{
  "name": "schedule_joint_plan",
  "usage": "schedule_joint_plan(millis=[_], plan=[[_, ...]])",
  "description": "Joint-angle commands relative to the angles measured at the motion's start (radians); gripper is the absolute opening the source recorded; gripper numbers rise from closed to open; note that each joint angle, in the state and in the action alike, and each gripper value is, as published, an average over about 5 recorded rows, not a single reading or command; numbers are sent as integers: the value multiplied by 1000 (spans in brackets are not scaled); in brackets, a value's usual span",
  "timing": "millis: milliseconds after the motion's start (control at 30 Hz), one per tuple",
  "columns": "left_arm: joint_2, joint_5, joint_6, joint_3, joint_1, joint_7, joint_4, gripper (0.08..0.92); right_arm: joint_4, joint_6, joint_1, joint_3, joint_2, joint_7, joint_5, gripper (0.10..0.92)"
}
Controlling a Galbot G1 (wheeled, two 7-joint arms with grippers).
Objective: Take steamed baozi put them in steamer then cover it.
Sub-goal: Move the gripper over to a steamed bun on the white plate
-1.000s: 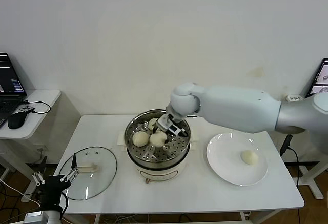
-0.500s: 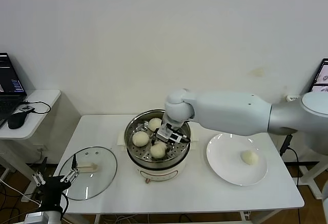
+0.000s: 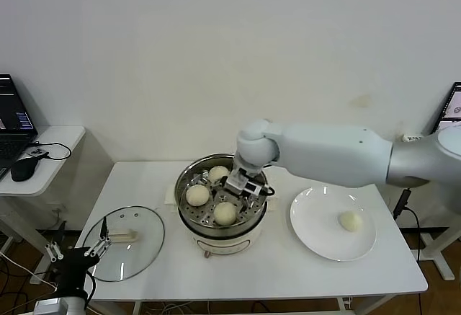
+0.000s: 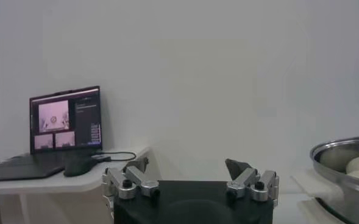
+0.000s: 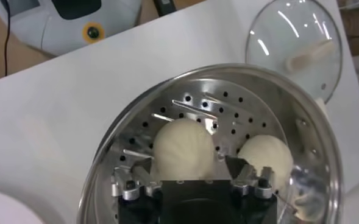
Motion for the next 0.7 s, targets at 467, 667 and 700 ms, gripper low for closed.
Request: schedule_joint_plan(millis=[467,667,700], plan=[[34,2,3,27,-24,4,12,823,92,-407,-97,199,-644,-22,-74,823],[39,5,6,46,-39,5,21,823,72,-409,-305,356,-744,-20,-145,822],[41,5,6,46,-40,5,23,823,65,-408,-356,395,-754,-20,-155,823]])
